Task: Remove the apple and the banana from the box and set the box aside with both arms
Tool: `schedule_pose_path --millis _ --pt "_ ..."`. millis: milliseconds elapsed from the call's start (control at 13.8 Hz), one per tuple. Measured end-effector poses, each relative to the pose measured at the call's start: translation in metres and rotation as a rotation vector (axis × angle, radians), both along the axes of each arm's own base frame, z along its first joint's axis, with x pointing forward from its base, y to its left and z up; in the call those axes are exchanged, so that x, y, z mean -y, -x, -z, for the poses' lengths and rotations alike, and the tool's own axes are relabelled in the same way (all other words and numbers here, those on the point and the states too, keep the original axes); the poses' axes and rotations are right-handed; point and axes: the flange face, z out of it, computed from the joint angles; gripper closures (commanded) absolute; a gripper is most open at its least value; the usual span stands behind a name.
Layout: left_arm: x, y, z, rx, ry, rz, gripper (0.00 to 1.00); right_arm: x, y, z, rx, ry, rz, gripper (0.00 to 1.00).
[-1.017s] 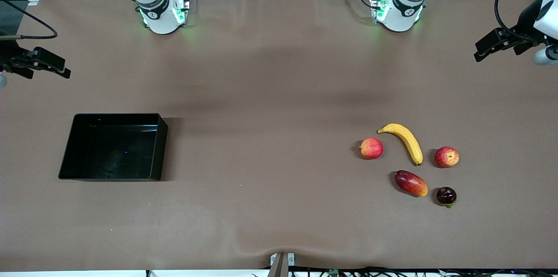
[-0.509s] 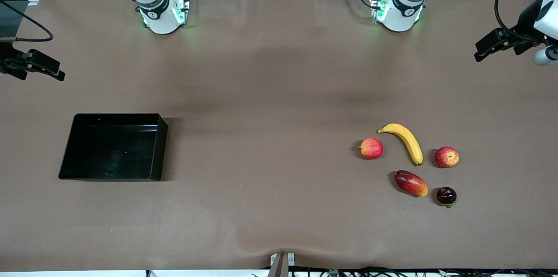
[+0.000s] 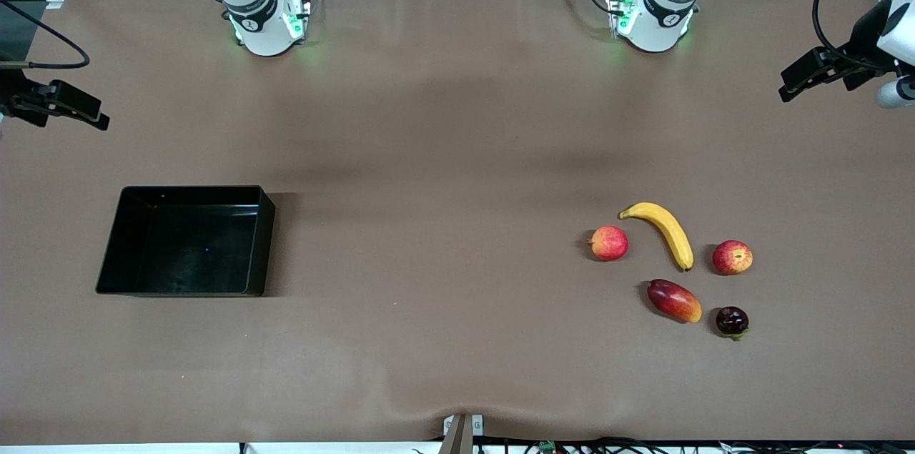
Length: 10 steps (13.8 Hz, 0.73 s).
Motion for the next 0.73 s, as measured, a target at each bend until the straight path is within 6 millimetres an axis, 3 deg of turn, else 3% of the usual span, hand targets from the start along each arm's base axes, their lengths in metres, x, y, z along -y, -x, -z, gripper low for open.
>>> schedule_pose_path --millis 726 --pt "0.0018 -0.0013 -0.0036 0.011 0.001 0.004 0.00 0.0003 0.0004 0.0003 -0.004 0.000 0.000 0.00"
